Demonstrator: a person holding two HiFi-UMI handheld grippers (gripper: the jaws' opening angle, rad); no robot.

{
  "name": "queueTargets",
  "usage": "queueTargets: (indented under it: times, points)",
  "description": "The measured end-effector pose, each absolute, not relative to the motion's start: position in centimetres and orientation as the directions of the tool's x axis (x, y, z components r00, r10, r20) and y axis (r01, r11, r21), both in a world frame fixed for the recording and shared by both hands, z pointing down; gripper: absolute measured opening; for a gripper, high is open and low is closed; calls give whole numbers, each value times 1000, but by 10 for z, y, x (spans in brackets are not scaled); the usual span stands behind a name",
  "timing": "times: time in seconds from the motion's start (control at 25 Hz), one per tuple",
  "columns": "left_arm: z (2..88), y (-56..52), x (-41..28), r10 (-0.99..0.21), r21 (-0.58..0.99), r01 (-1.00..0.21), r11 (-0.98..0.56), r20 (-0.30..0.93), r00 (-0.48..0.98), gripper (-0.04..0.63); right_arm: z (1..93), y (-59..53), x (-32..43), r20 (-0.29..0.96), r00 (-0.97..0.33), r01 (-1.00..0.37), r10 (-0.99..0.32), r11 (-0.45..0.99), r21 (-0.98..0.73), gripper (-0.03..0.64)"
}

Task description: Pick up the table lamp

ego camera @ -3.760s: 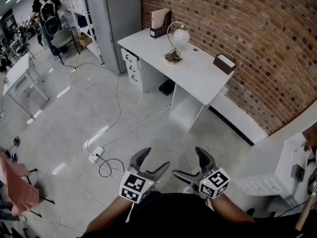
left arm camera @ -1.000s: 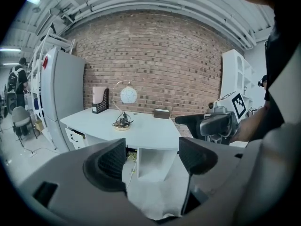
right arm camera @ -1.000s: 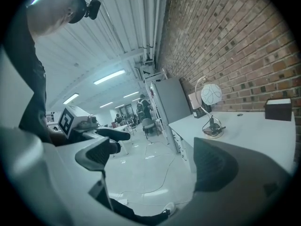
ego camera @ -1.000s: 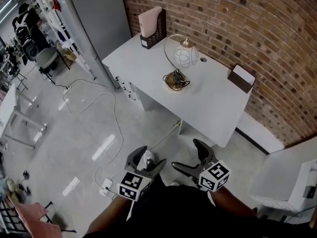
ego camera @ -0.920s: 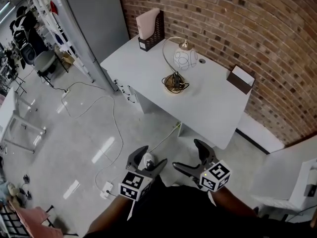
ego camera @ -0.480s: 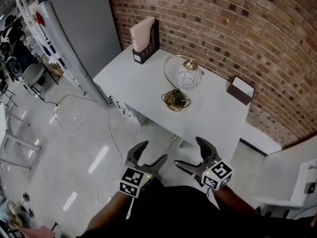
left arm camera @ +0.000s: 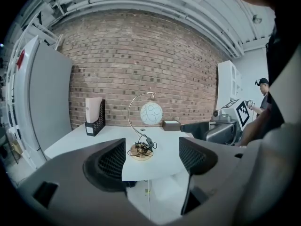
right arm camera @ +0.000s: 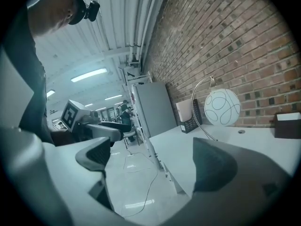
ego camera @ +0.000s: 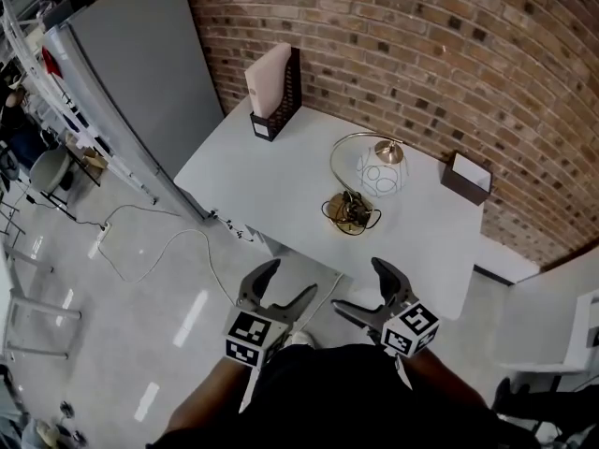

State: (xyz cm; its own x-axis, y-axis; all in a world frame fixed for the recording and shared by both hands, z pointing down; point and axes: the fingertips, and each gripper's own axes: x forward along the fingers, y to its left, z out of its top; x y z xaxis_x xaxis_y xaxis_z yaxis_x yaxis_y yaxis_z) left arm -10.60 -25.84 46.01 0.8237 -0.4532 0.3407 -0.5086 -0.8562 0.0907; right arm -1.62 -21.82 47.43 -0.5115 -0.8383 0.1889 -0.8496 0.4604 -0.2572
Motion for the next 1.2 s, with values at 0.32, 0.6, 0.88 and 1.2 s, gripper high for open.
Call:
queueTargets:
  times: [0.32, 0.6, 0.88, 1.2]
  points:
    - [469, -294, -107, -397, 128, -459, -879, 335, 854, 351, 480, -250, -17, 225, -448, -883, -865, 390, -260, 552]
    - [474, -321, -90, -380, 137, -445, -885, 340, 860, 351, 486, -271, 3, 250, -425, -895, -870, 363, -257, 552]
    - [460, -355, -64, -397, 111, -454, -884, 332, 856, 351, 488, -298, 29, 254, -435, -893, -864, 377, -245, 551]
    - [452, -387, -21, -432, 64, -475, -877, 323, 842, 351, 494, -315, 80, 247, -438, -891, -865, 381, -245, 546]
